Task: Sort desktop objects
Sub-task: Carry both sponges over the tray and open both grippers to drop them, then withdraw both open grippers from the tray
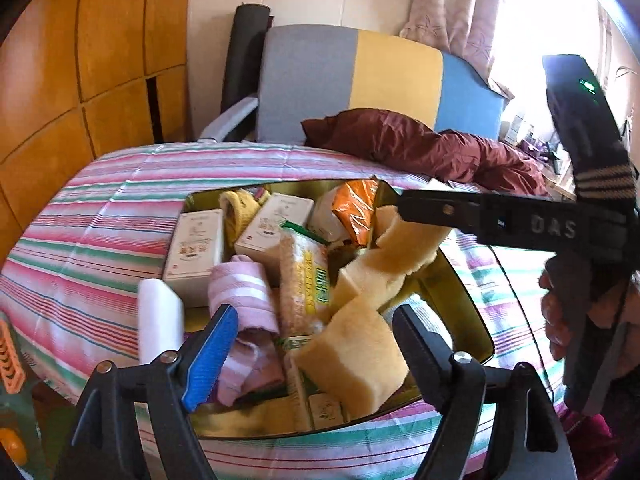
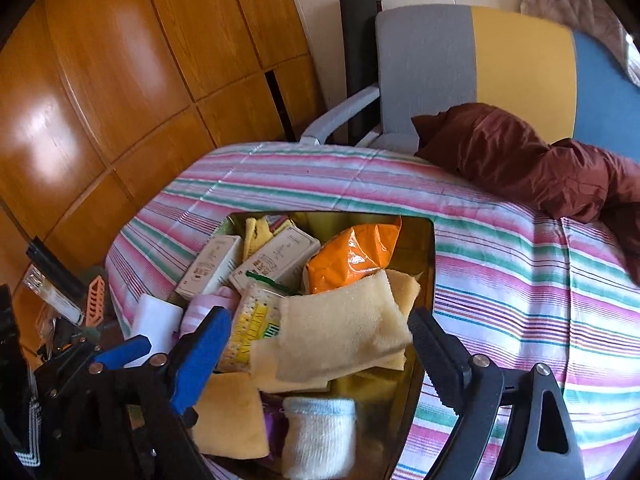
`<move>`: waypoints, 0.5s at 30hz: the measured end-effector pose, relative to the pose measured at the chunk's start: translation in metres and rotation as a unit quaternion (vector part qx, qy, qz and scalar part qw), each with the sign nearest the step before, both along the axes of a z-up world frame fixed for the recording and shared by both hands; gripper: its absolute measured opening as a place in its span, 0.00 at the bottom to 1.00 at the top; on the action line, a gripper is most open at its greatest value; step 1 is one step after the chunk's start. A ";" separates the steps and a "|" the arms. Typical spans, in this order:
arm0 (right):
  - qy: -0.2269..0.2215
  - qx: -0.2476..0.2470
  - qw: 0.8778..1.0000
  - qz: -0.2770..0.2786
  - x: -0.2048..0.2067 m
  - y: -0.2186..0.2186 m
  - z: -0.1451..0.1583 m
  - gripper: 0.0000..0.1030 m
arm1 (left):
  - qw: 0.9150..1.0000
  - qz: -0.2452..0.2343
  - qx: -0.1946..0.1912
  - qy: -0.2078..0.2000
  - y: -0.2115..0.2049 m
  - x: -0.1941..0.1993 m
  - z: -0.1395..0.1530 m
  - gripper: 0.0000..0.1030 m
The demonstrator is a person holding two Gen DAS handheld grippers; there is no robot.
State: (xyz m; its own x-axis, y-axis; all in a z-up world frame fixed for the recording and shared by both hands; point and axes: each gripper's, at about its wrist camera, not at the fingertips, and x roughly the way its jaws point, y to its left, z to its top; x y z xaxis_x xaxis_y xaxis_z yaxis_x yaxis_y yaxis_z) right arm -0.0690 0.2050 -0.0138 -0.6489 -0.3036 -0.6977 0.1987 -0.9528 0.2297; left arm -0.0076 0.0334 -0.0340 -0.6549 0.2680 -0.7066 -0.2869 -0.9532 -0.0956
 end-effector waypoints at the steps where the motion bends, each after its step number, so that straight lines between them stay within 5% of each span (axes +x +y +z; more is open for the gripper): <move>1: 0.004 0.000 1.000 -0.002 0.004 0.000 0.002 0.88 | 1.000 0.004 -0.003 0.003 -0.001 0.001 0.002 0.79; 15: 0.015 0.011 0.999 -0.039 0.070 -0.002 -0.018 0.92 | 0.994 0.086 -0.042 0.049 -0.012 0.027 0.041 0.79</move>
